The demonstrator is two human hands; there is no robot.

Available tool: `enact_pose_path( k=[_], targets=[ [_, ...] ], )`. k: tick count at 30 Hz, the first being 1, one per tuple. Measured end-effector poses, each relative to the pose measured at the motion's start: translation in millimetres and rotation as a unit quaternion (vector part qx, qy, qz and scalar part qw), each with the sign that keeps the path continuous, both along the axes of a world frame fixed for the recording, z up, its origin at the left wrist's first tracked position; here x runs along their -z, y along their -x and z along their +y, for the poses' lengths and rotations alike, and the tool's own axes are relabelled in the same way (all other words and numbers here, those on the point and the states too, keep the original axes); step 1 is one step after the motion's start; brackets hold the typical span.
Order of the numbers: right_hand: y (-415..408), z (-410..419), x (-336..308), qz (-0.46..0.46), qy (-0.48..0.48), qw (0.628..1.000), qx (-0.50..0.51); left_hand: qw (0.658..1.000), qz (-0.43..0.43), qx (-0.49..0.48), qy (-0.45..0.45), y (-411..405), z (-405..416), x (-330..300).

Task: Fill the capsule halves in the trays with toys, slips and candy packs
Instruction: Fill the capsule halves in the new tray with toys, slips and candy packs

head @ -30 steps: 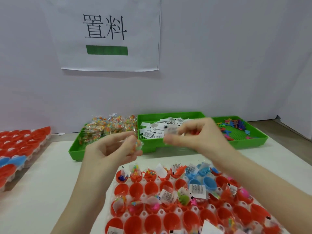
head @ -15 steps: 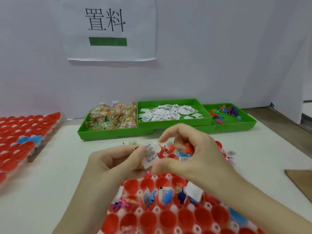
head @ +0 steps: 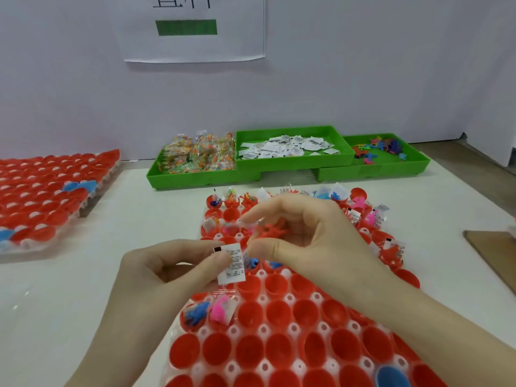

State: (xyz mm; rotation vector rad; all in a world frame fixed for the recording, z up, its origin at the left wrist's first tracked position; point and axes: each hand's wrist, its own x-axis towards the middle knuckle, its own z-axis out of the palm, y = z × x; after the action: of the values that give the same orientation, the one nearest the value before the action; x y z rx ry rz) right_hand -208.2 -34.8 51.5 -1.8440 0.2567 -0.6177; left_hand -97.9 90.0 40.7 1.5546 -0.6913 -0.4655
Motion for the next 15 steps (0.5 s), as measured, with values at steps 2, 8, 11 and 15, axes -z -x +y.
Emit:
enact_pose_path(
  k=[2,8,11,15],
  targets=[
    [1.6,2.8,-2.2,0.024,0.041,0.999,-0.027,1.0,-0.013,-0.016,0.004,1.8,0.8,-0.9],
    [-8.7,3.1,-4.2,0.024,0.141,0.99,0.002,0.999,0.002,-0.008,0.035,-1.1,-0.3,0.6],
    [-13.7,3.4,-4.2,0.022,0.103,0.994,0.005,0.998,0.029,0.035,0.043,-9.8,1.6,4.0],
    [-19.7,2.0,-0.1,0.042,0.094,0.995,0.007,0.995,0.043,0.084,0.037,-12.6,3.1,3.7]
  ],
)
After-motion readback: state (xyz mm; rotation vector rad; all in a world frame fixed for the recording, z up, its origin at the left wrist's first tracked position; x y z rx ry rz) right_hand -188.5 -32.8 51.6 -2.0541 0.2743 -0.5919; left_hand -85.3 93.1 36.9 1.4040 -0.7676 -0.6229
